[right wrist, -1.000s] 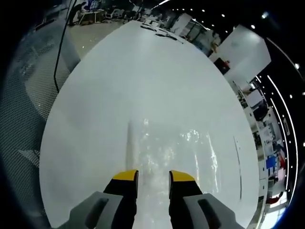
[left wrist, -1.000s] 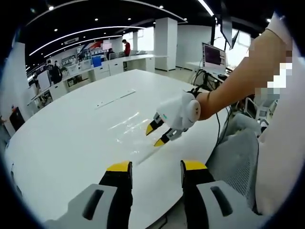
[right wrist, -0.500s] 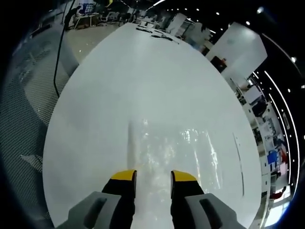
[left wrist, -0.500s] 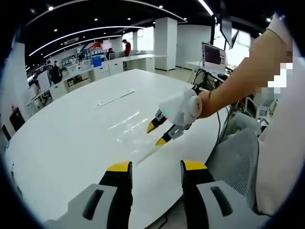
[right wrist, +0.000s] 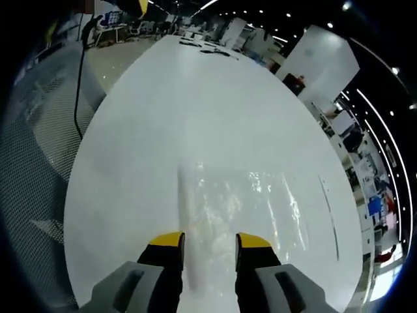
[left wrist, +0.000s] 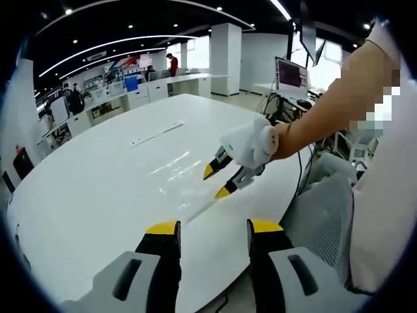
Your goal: Arrange the food packaging bags into a neat stack by flattening each bag and aligning their edges.
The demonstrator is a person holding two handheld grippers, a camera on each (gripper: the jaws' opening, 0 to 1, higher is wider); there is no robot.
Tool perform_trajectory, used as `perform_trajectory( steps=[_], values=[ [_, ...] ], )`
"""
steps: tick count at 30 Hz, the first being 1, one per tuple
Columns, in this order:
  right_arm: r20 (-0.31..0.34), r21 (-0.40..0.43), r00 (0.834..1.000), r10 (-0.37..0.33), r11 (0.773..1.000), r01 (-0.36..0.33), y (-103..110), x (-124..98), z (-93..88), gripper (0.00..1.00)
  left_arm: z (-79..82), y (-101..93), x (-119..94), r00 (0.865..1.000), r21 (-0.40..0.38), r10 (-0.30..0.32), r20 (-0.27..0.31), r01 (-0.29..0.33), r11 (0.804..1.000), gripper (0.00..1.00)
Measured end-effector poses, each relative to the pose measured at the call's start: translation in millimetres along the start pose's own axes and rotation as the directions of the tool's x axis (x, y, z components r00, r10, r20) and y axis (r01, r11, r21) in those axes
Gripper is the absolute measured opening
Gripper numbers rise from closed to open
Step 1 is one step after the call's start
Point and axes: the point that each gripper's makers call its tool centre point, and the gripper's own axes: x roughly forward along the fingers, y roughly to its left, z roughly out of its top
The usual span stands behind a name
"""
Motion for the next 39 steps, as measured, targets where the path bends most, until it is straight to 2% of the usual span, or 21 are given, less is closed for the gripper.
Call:
perform_trajectory(
  steps=[18,22,26,39],
  values=[
    [0.033,0.119,0.999,-0.029,0.993,0.025,1.0,-13.2,-2.0,0.35,-8.6,-4.4,6.0,1.000,-0.014,-0.016,-0.014,0.016,1.000,0.43],
    [0.044,0.185,0.998,-0.037,0.982,0.028,2.9,-17.4,-1.3,0.39,-13.9,0.0,7.8,1.000,-0.030,-0.019,-0.012,0.018,0.999,0.44],
    [0.049,0.212,0.998,-0.043,0.977,0.031,5.5,-23.0,-1.3,0.41,-16.7,0.6,8.6,1.000,-0.030,-0.012,-0.010,0.011,0.999,0.46],
    [0.069,0.343,0.995,-0.079,0.938,0.051,10.6,-37.0,-10.6,0.52,-35.5,8.8,16.5,1.000,-0.087,0.024,0.005,-0.023,0.996,0.56]
  ],
)
